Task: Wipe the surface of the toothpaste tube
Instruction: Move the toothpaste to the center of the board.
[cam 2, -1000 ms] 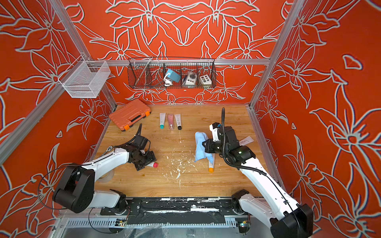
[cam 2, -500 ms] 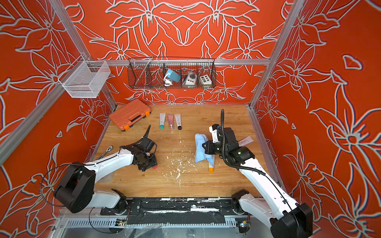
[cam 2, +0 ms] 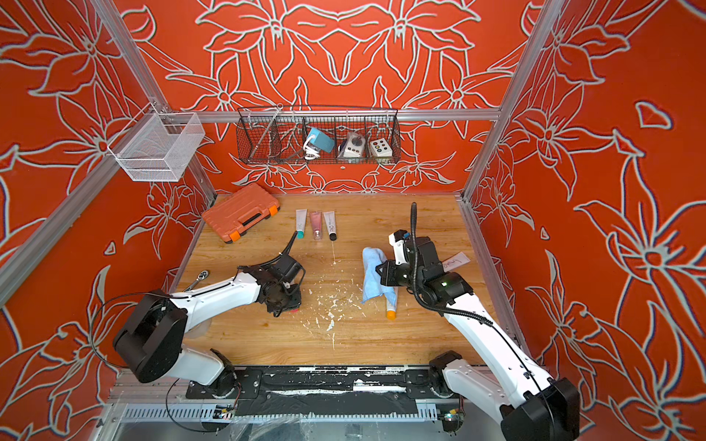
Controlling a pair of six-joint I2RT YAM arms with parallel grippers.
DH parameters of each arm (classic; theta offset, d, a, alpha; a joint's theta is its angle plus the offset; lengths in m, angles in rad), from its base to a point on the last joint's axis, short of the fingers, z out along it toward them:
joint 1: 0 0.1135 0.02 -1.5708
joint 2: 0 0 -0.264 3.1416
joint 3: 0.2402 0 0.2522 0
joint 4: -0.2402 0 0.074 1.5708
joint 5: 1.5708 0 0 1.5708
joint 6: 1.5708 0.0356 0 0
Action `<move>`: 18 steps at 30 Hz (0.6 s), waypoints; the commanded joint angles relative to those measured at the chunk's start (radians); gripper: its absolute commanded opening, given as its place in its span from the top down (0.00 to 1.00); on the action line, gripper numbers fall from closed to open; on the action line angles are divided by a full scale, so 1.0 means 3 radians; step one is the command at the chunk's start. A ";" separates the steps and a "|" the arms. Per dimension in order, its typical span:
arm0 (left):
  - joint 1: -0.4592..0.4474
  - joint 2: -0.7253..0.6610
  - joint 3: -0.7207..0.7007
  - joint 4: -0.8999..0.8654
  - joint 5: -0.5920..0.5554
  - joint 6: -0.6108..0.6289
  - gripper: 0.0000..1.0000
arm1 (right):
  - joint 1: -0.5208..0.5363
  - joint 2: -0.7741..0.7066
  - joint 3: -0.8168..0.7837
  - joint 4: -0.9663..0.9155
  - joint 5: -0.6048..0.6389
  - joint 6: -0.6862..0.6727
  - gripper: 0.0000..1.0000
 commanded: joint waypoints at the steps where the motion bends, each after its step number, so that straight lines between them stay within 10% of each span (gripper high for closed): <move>1: -0.0209 0.0063 0.0090 -0.0026 0.0031 -0.0153 0.68 | -0.0044 -0.0066 -0.0054 0.0011 -0.0010 -0.0035 1.00; 18: -0.0679 0.1042 0.1163 -0.0294 0.0044 0.0818 0.74 | -0.0169 -0.0091 -0.0073 -0.0029 -0.0104 -0.0064 1.00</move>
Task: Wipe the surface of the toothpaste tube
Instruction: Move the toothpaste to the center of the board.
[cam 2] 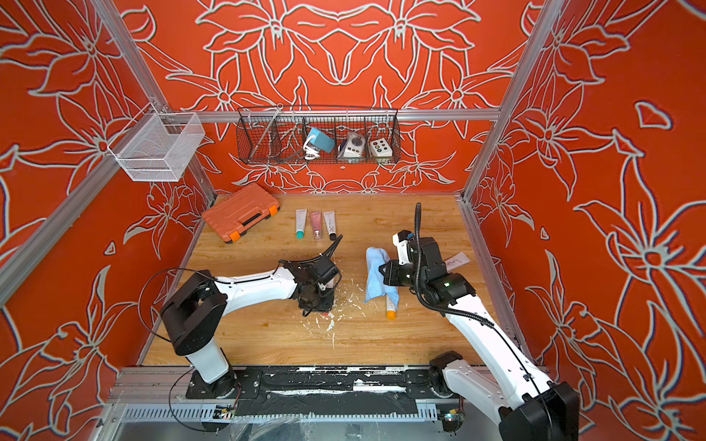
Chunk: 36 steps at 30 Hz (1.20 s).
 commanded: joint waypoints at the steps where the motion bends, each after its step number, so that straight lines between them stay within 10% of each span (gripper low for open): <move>1: -0.0006 0.0154 0.0276 -0.0259 -0.0145 0.0461 0.74 | -0.0049 -0.0064 -0.0035 -0.0023 -0.0045 -0.0056 1.00; 14: 0.0039 0.0109 0.0299 0.0049 0.0116 0.1093 0.43 | -0.0124 -0.0116 -0.0095 -0.0074 -0.0009 -0.0104 1.00; 36: 0.0008 -0.0230 -0.0330 0.0716 -0.0313 0.1331 0.55 | -0.0162 -0.0079 -0.0134 -0.0035 -0.0070 -0.0078 1.00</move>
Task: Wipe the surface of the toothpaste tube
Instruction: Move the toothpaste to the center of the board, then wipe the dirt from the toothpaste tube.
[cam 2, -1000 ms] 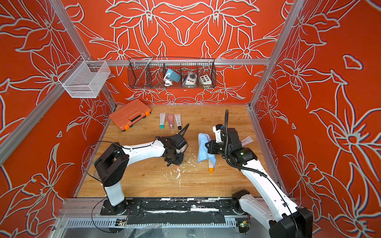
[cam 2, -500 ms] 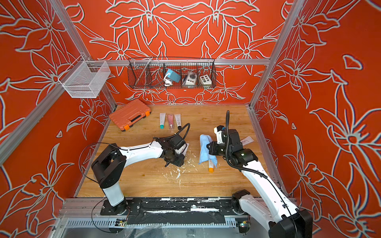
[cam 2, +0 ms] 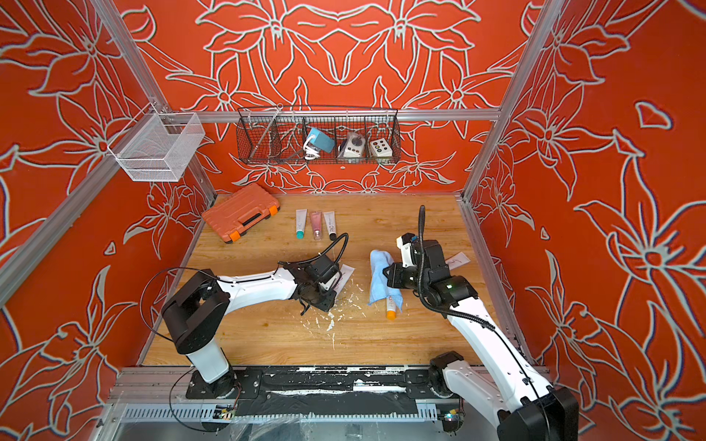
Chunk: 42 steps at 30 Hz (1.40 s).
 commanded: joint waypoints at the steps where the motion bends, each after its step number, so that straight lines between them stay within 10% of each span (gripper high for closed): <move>1: -0.0014 -0.0157 -0.0084 0.0249 -0.0140 0.0178 0.56 | -0.0036 -0.0012 -0.0029 0.0030 -0.0038 -0.0018 1.00; 42: -0.0014 -0.0341 -0.0763 0.1123 -0.0127 0.0461 0.75 | -0.0050 0.0292 -0.0042 0.0394 -0.0226 0.0169 1.00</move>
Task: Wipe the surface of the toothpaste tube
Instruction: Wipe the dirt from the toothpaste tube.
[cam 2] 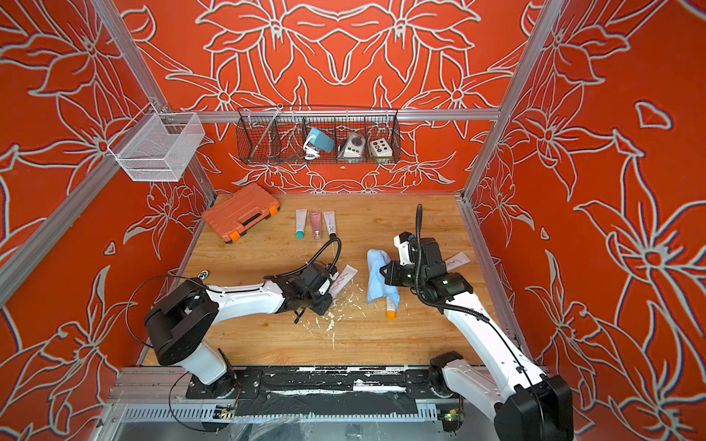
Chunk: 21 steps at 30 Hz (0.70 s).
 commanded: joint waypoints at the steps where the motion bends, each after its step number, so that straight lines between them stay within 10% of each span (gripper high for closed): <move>1: -0.0014 -0.0014 -0.0070 0.0090 -0.0047 0.0075 0.75 | -0.0030 0.0116 -0.0009 0.0209 -0.0092 0.0082 1.00; 21: -0.0009 -0.0133 -0.0169 0.0239 -0.0037 0.0154 0.79 | 0.0337 0.1643 0.0806 0.0584 0.0036 0.0000 1.00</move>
